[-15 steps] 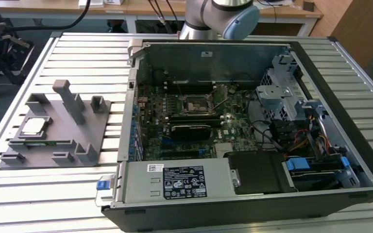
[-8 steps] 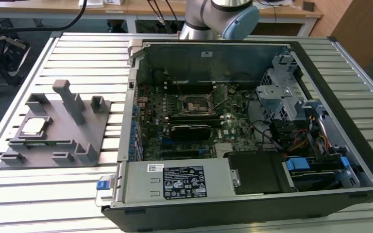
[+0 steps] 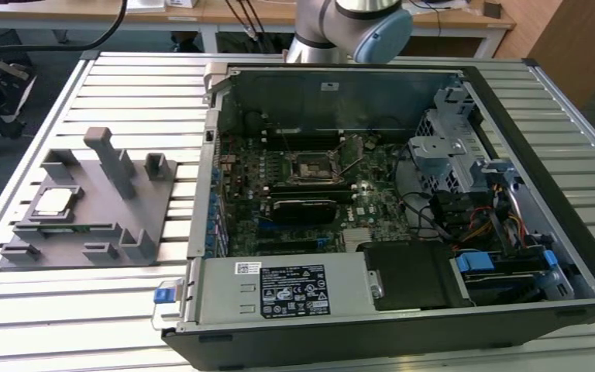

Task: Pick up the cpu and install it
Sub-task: 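Reach for the cpu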

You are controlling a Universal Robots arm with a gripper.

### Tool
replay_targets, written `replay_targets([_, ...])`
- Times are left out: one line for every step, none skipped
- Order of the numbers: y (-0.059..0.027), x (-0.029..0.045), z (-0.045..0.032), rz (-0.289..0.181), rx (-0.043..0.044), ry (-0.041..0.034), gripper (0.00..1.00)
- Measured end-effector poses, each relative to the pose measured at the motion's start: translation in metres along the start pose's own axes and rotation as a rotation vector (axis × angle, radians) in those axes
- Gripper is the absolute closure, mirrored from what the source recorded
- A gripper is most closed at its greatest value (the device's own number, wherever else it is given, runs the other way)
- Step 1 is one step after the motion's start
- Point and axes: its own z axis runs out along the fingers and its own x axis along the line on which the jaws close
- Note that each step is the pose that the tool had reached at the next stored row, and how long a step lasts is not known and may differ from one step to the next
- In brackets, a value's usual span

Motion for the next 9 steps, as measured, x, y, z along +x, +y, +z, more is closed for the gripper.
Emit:
replay_targets([-0.0001, 0.0019, 0.0005, 0.000, 0.0000, 0.0001, 0.89])
replay_targets([-0.0003, 0.0034, 0.0009, 0.000, 0.0001, 0.0001, 0.89])
replay_targets([-0.0004, 0.0047, 0.0015, 0.000, 0.0000, 0.0000, 0.89])
replay_targets([-0.0005, 0.0059, 0.0019, 0.000, 0.0000, 0.0000, 0.89])
replay_targets([-0.0006, 0.0071, 0.0023, 0.000, 0.0000, 0.0001, 0.89])
replay_targets([-0.0007, 0.0085, 0.0028, 0.000, 0.0000, 0.0000, 0.89])
replay_targets([-0.0008, 0.0097, 0.0032, 0.000, -0.0001, -0.0001, 0.89])
replay_targets([-0.0009, 0.0109, 0.0036, 0.000, 0.0000, 0.0000, 0.89])
replay_targets([-0.0010, 0.0119, 0.0039, 0.000, 0.0000, 0.0000, 0.89])
